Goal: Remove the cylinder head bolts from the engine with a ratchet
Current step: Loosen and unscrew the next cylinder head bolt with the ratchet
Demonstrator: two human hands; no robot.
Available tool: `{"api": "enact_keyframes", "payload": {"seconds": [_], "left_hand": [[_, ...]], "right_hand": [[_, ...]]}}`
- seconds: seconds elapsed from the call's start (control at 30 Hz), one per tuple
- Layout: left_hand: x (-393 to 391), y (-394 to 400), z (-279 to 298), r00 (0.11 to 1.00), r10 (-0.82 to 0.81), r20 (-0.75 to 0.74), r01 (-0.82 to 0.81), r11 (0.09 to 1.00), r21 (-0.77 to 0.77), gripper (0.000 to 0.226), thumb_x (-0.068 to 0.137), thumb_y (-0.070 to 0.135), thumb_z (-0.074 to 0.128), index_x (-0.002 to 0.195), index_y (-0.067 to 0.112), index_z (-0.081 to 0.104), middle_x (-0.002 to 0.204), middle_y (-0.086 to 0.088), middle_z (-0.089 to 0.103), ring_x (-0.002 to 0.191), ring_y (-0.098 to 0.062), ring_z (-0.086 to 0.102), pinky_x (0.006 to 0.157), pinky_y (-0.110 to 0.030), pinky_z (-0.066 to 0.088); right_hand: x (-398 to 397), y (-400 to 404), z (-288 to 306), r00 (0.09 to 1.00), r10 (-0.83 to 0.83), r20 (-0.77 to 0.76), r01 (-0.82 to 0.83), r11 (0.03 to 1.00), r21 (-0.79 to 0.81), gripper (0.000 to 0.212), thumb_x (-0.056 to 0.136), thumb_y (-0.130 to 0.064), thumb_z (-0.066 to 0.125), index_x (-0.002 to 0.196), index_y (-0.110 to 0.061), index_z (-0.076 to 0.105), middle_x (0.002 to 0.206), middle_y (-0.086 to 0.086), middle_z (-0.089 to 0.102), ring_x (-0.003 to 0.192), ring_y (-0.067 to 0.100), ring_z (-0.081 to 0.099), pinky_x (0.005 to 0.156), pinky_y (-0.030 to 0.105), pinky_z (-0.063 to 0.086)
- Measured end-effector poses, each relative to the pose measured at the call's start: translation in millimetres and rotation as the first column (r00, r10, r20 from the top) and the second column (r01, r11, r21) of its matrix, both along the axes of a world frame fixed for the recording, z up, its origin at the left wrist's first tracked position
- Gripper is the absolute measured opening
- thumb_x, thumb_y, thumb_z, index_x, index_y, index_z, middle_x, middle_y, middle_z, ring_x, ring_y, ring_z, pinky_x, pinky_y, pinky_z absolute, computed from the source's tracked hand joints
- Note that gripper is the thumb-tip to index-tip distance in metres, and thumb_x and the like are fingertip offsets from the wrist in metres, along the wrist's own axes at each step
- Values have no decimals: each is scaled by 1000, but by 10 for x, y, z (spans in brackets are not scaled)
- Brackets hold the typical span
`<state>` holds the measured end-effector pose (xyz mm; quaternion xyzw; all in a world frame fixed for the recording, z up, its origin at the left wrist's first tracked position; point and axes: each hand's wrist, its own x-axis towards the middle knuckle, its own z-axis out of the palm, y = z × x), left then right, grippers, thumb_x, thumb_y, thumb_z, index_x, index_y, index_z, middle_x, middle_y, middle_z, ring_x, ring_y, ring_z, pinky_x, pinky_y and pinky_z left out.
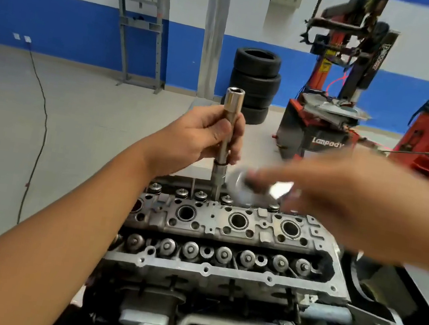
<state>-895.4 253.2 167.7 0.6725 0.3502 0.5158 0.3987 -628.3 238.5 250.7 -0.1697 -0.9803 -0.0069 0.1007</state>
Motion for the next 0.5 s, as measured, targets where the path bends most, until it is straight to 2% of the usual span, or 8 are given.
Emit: {"api": "enact_keyframes", "payload": {"seconds": [0.03,0.07,0.13,0.17,0.23,0.3,0.4,0.5], "left_hand": [[-31,-11,42,998,4,-60,-4,1000,4,20,108,21,44,110,18,63,100,-15,67,101,-34,67,95,-48,57],[-49,-13,90,993,7,-119,-6,1000,8,20,108,18,44,110,18,64,101,-13,69,102,-32,68,95,-48,57],[-74,-9,165,982,7,-190,-6,1000,9,19,107,14,47,111,16,65,102,-12,71,102,-33,70,92,-47,59],[-84,-4,188,979,6,-202,-4,1000,10,17,106,14,50,111,15,66,101,-12,71,101,-35,70,89,-46,59],[-98,-3,197,980,13,-196,-10,1000,21,13,105,16,55,111,14,67,100,-12,72,99,-37,72,84,-45,60],[-108,14,180,984,25,-177,-20,999,33,13,104,17,58,111,13,68,100,-12,73,98,-38,72,82,-45,60],[-107,56,146,991,20,-135,-14,999,47,13,102,20,63,110,13,69,99,-12,74,96,-38,73,81,-47,60],[-75,82,91,998,-1,-55,5,997,71,25,92,32,72,107,12,71,95,-11,75,90,-33,73,78,-46,60]], "right_hand": [[-78,-79,-264,994,17,112,-14,1000,-23,43,106,-26,55,149,-32,55,83,-5,63,87,27,70,72,41,58],[-163,-105,-499,985,73,159,-72,997,-10,45,107,-26,54,150,-36,51,85,-4,63,85,29,69,67,44,56],[-281,-183,-817,980,114,162,-139,979,151,52,101,-23,62,146,-46,48,86,-5,63,71,25,63,53,39,51],[-329,-197,-908,983,107,151,-131,979,158,52,98,-21,66,142,-45,51,83,-5,63,67,24,60,50,37,48],[-463,-220,-1065,988,142,56,-151,965,214,38,94,-23,69,129,-37,62,81,-6,62,72,22,58,56,35,48],[-589,-243,-1233,988,144,-52,-123,950,286,21,95,-31,65,116,-33,69,91,-7,65,84,22,56,68,37,46],[-571,-238,-1373,973,112,-200,-75,980,184,31,100,-51,50,115,-35,72,99,-9,66,91,20,55,76,38,43],[-515,-103,-1240,935,85,-343,-64,995,72,34,99,-51,57,111,-26,76,96,-8,71,90,18,61,79,42,48]]}}
